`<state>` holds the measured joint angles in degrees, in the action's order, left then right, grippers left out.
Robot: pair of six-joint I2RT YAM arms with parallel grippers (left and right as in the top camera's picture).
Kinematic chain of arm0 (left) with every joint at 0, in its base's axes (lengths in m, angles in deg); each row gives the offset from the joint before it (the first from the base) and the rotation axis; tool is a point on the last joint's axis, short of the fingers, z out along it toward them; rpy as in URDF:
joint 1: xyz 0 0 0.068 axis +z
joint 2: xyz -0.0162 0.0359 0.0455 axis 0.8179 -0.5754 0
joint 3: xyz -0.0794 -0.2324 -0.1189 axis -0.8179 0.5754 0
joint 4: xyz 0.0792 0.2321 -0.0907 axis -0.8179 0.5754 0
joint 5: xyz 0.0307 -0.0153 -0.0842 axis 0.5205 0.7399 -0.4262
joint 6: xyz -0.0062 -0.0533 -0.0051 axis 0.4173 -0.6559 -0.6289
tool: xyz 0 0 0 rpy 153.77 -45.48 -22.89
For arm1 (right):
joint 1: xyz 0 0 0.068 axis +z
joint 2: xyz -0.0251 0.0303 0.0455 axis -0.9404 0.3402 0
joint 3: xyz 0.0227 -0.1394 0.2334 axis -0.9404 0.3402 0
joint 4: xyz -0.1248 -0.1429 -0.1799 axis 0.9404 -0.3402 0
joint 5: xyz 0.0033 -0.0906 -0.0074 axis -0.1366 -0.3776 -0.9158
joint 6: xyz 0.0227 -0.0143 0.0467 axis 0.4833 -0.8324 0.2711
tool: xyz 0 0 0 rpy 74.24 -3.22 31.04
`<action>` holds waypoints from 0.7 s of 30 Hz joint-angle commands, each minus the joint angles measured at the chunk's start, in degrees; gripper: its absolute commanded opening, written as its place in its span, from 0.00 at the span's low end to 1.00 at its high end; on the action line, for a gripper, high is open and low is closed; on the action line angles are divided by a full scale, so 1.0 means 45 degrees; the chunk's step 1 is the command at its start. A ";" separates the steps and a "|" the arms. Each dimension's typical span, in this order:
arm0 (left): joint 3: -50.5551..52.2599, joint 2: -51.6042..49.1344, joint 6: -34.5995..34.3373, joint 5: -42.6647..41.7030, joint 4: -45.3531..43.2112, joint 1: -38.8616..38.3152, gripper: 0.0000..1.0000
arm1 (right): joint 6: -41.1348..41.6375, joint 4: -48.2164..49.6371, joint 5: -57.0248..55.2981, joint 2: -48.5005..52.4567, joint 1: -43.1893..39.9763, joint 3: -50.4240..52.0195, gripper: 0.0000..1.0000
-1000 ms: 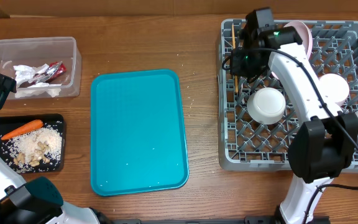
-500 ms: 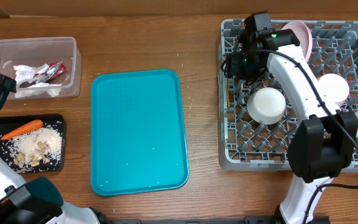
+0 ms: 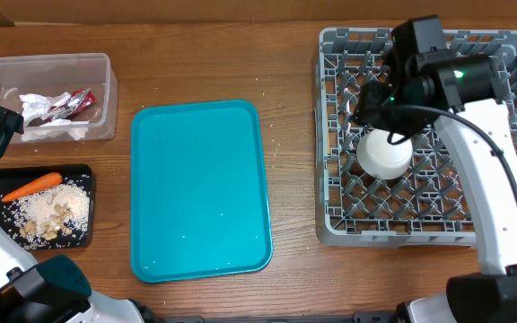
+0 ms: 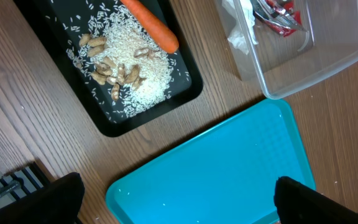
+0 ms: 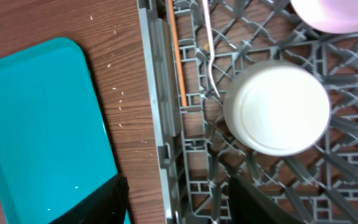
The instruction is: Sort waste into correct bins and load items into the dishwasher rack
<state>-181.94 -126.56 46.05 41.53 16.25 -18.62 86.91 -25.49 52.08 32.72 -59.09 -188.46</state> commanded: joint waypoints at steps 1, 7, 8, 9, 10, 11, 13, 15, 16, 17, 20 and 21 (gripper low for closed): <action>0.0044 -0.0053 -0.0121 0.0087 0.0000 0.0024 1.00 | 0.0374 -0.0102 -0.0423 -0.0525 0.0049 0.0262 0.53; 0.0044 -0.0053 -0.0117 0.0087 0.0000 0.0024 1.00 | 0.0413 0.0209 -0.0432 -0.2735 0.0049 0.2696 0.53; 0.0044 -0.0053 -0.0117 0.0087 0.0000 0.0024 1.00 | 0.0413 0.0418 -0.0432 -0.3279 0.0049 0.3351 0.54; 0.0044 -0.0053 -0.0121 0.0087 0.0000 0.0024 1.00 | 0.0413 0.0661 -0.0432 -0.3750 0.0049 0.3944 0.54; 0.0044 -0.0053 -0.0121 0.0087 0.0000 0.0024 1.00 | 0.0423 0.1005 -0.0432 -0.4362 0.0049 0.4697 0.54; 0.0044 -0.0053 -0.0121 0.0087 0.0000 0.0024 1.00 | 0.0607 0.1341 -0.0437 -0.4920 0.0049 0.5406 0.55; 0.0044 -0.0053 -0.0117 0.0092 0.0000 0.0024 1.00 | 0.0903 0.2040 -0.0437 -0.6086 0.0049 0.6829 0.58; 0.0044 -0.0053 -0.0121 0.0087 0.0000 0.0024 1.00 | 0.1355 0.2778 -0.0432 -0.7334 0.0049 0.8281 0.59; 0.0044 -0.0053 -0.0121 0.0092 0.0000 0.0024 1.00 | 0.1661 0.3186 -0.0432 -0.8000 0.0049 0.9039 0.60; 0.0044 -0.0053 -0.0121 0.0087 0.0000 0.0024 1.00 | 0.1831 0.3662 -0.0427 -0.8762 0.0049 0.9870 0.61; 0.0044 -0.0053 -0.0117 0.0087 0.0000 0.0024 1.00 | 0.2370 0.4745 -0.0432 -1.0287 0.0044 1.1550 0.65; 0.0044 -0.0053 -0.0117 0.0087 0.0000 0.0024 1.00 | 0.2463 0.5090 -0.0432 -1.0768 0.0044 1.2084 1.00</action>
<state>-181.90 -126.56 46.03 41.53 16.25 -18.62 94.36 -5.21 50.49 -10.67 -59.09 -139.26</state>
